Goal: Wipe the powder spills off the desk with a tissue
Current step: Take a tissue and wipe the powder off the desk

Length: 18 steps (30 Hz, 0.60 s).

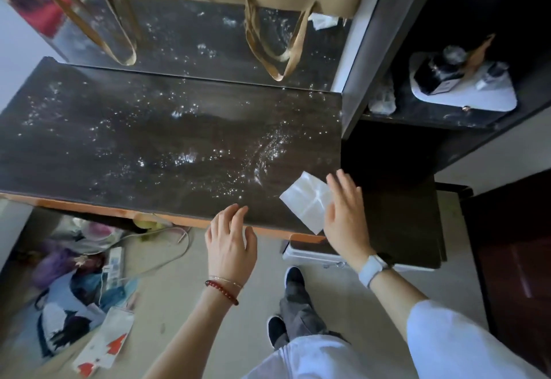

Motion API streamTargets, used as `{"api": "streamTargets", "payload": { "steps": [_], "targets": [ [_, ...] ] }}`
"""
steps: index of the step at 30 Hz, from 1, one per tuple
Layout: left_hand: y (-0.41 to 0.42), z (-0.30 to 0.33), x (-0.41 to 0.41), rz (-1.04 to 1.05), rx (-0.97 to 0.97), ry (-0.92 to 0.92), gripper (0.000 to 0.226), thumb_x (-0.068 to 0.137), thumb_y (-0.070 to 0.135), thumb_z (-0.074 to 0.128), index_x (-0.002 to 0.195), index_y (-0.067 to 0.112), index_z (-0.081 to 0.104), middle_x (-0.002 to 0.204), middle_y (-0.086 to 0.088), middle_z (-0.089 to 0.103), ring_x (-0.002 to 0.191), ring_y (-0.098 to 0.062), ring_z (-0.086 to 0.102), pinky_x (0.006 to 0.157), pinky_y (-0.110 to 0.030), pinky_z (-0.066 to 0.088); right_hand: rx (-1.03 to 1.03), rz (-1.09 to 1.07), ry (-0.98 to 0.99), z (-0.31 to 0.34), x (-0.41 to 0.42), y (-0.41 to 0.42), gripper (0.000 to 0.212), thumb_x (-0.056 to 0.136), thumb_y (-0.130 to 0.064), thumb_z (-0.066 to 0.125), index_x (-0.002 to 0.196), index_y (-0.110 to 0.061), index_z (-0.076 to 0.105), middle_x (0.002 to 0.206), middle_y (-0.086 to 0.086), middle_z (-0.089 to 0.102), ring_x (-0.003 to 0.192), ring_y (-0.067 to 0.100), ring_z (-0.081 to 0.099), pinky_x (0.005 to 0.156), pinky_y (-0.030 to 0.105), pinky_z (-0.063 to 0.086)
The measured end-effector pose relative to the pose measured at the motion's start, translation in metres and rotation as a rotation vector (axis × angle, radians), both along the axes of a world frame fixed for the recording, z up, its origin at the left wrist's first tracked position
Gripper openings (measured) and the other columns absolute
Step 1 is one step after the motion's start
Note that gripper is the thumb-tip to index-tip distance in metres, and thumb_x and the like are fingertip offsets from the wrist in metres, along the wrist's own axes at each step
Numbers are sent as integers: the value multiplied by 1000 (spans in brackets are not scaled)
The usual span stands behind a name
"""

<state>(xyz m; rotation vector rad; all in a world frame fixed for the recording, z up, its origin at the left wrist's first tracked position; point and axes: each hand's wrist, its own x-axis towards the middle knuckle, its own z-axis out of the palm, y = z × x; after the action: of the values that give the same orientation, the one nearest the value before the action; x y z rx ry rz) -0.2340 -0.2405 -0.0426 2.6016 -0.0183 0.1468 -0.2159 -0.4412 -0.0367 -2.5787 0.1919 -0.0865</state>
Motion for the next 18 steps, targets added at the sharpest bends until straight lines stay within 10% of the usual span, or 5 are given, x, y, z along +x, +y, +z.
{"api": "streamTargets", "payload": {
  "steps": [8, 14, 18],
  "targets": [
    [13, -13, 53, 48, 182, 197, 48, 85, 29, 41, 131, 12, 46, 141, -14, 41, 133, -35, 31, 107, -55, 21, -355, 166, 220, -35, 28, 26, 57, 89, -27, 28, 131, 10, 38, 138, 35, 37, 130, 47, 34, 107, 56, 28],
    [22, -25, 101, 32, 254, 260, 52, 93, 36, 34, 142, 22, 25, 154, -5, 16, 143, -26, 4, 113, -52, 2, -295, 12, 231, -32, 118, 2, 61, 94, -27, 40, 139, 10, 19, 147, 35, 13, 138, 49, 9, 115, 52, 4],
    [31, -27, 123, -4, 274, 290, 55, 93, 37, 34, 144, 26, 18, 156, -2, 8, 143, -24, -5, 112, -53, -4, -334, 428, 72, -31, 74, 38, 55, 91, -33, 36, 138, -5, 35, 147, 25, 29, 135, 44, 26, 110, 60, 19]
  ]
}}
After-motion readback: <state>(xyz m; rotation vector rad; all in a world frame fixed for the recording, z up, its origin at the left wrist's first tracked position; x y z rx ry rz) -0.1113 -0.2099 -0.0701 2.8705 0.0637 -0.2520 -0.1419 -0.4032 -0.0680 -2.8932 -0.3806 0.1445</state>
